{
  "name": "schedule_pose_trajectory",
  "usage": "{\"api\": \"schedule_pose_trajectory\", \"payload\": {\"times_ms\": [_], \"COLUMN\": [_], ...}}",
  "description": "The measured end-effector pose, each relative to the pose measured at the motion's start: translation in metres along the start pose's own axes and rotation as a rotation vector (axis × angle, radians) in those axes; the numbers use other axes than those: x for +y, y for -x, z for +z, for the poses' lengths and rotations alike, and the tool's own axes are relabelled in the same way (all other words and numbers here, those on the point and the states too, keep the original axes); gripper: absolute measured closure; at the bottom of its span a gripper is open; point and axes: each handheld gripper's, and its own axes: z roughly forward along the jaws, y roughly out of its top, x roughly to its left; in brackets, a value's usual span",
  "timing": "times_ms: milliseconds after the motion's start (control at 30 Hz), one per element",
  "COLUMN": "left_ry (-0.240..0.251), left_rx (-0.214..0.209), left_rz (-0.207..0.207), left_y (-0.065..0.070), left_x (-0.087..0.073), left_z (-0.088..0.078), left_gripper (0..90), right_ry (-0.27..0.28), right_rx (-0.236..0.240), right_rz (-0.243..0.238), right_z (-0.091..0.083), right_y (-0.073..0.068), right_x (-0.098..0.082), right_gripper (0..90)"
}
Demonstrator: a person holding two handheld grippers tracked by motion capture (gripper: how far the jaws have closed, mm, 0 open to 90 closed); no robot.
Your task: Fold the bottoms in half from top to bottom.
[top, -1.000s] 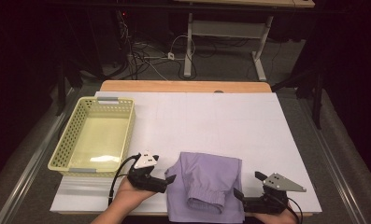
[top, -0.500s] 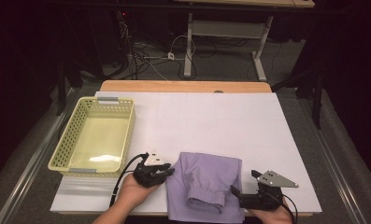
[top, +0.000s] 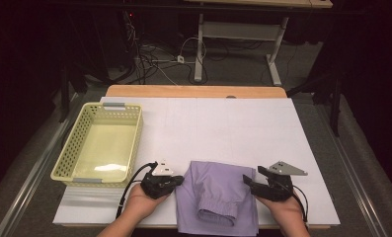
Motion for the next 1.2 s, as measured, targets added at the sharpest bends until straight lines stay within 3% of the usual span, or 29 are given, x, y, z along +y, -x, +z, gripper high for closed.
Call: {"api": "schedule_pose_trajectory", "payload": {"times_ms": [233,300,367,500,567,700,833,967,1100,1200], "left_ry": [0.001,0.001,0.000,-0.001,0.000,0.001,0.001,0.012,0.017,0.018], "left_rx": [0.007,0.004,0.005,0.007,0.010,0.004,0.004,0.030,0.015,0.020], "left_rz": [0.006,0.006,0.006,0.010,0.010,0.006,0.010,0.015,-0.021,-0.021], "left_y": [0.001,0.000,0.001,0.001,0.002,0.001,0.001,0.003,0.001,-0.001], "left_x": [0.000,0.000,0.000,0.000,0.000,0.000,0.000,0.000,0.002,0.005], "left_z": [0.000,0.000,0.000,0.000,0.000,0.000,0.000,-0.002,-0.005,-0.008], "left_gripper": [83.4,83.4,83.4,83.4,83.4,83.4,83.6,85.4,85.5,85.5], "right_ry": [-0.078,-0.114,-0.110,-0.101,-0.096,-0.094,-0.092,-0.068,-0.045,-0.034], "right_rx": [-0.022,-0.038,-0.040,-0.022,0.004,0.022,0.057,0.046,0.055,0.060], "right_rz": [0.019,-0.021,-0.027,-0.036,-0.045,-0.054,-0.060,-0.077,-0.070,-0.070], "right_z": [0.024,0.029,0.029,0.027,0.026,0.026,0.025,0.021,0.015,0.012], "right_y": [0.014,0.013,0.012,0.011,0.010,0.008,0.007,0.005,0.007,0.006], "right_x": [0.005,0.003,0.003,0.000,-0.001,-0.002,-0.002,-0.001,0.001,0.004], "right_gripper": [37.8,37.5,37.9,50.1,60.6,68.5,82.4,83.5,83.5,83.4]}}
